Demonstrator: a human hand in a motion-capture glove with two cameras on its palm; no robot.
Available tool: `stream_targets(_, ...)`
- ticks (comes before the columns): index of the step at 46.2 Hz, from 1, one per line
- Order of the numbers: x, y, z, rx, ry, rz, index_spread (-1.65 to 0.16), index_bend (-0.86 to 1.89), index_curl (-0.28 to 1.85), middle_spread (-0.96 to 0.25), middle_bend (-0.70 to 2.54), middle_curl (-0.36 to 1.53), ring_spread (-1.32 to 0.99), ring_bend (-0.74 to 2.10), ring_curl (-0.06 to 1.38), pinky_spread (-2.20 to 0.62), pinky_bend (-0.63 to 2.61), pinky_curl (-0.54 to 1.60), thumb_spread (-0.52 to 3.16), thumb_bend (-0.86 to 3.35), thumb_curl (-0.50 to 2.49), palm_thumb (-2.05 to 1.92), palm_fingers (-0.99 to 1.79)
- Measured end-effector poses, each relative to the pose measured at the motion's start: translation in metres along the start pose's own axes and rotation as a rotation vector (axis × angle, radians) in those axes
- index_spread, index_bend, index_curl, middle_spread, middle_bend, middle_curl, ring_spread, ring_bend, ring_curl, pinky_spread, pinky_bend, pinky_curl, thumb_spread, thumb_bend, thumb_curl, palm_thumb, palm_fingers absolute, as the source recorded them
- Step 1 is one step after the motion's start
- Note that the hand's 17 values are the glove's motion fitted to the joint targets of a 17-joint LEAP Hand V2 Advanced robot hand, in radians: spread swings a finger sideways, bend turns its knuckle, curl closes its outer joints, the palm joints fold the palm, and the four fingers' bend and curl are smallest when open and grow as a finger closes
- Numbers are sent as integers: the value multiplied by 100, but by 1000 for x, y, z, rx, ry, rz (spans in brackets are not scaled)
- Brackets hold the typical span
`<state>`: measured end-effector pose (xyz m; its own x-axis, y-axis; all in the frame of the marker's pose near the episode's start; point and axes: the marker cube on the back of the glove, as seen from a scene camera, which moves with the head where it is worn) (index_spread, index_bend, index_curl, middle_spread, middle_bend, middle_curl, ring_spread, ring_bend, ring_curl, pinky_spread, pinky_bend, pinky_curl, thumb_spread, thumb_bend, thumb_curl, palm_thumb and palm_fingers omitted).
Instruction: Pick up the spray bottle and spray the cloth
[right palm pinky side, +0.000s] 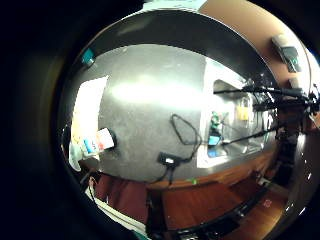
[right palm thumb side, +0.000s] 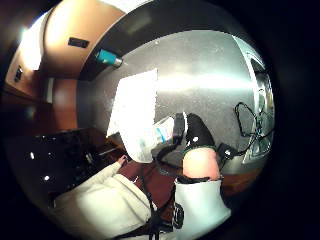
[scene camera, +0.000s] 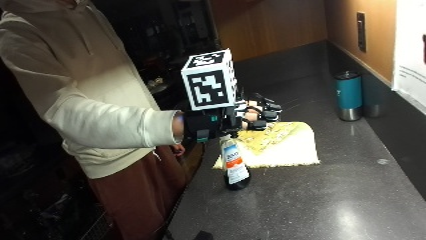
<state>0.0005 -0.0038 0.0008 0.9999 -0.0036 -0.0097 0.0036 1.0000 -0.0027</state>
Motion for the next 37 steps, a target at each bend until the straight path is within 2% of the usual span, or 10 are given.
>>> stream_targets(9, 4, -11, 0, -13, 16, -25, -33, 20, 15, -3, 19, 11, 1, 20, 8, 16, 32, 15, 73, 32, 22, 63, 17)
stream_targets(22, 21, -10, -17, 27, 23, -8, -39, 18, 22, -2, 18, 18, 3, 20, 13, 19, 31, 21, 92, 23, 32, 69, 13)
stream_targets(37, 24, 55, -25, 141, -151, 17, -40, 16, 26, -1, 19, 23, 3, 21, 17, 20, 32, 27, 97, 11, 40, 74, 9)
